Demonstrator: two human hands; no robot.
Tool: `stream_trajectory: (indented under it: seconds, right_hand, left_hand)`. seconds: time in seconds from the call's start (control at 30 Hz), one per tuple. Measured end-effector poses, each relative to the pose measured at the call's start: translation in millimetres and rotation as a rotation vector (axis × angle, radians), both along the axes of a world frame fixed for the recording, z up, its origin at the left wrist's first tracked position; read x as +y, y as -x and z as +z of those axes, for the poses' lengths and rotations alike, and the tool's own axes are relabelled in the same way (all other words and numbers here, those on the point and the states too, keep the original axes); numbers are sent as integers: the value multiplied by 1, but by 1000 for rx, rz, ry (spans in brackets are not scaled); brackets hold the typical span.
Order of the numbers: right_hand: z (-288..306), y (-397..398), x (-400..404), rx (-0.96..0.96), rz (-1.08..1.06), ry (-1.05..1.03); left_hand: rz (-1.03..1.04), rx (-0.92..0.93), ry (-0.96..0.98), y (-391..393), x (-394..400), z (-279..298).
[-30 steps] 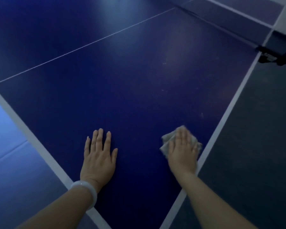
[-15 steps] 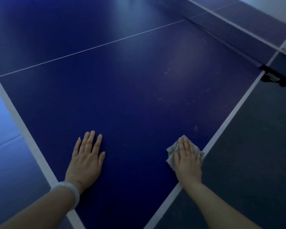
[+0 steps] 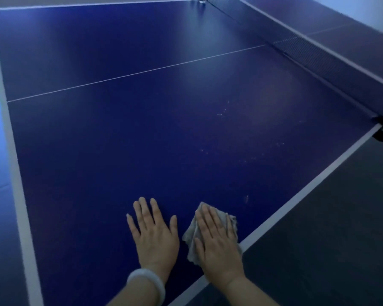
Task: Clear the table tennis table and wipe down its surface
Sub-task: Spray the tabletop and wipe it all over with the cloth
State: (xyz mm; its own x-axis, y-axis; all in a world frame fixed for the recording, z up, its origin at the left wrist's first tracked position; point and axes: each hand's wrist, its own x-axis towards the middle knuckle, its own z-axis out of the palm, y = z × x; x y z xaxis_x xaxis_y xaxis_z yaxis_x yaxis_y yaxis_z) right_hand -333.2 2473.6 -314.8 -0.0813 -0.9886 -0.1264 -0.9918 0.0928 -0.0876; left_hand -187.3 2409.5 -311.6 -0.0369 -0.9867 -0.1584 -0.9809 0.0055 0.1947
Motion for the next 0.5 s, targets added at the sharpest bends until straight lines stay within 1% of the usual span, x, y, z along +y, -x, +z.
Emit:
stream_trajectory:
  seconds: [0.07, 0.13, 0.2, 0.27, 0.33, 0.4, 0.47, 0.5]
  right_hand:
    - [-2, 11, 2, -19, 68, 11]
    - [-5, 29, 1, -28, 180, 23]
    - [-5, 55, -1, -10, 291, 23]
    - [-3, 90, -7, 19, 298, -5]
    - [-3, 134, -19, 40, 172, -23]
    - [-5, 168, -37, 26, -94, -66]
    - [-6, 171, -51, 28, -342, -73]
    - [-7, 159, -56, 17, -385, -54]
  left_hand:
    - [62, -73, 13, 11, 1, -4]
    - [84, -100, 24, 14, 1, -7]
    - [91, -103, 14, 15, 1, -8]
    - [108, -76, 13, 16, -1, -7]
    - [116, -61, 18, 19, 0, -6]
    - [124, -49, 29, 20, -1, -6]
    - [128, -54, 42, 19, -1, -9]
    - [128, -58, 49, 18, -1, -10]
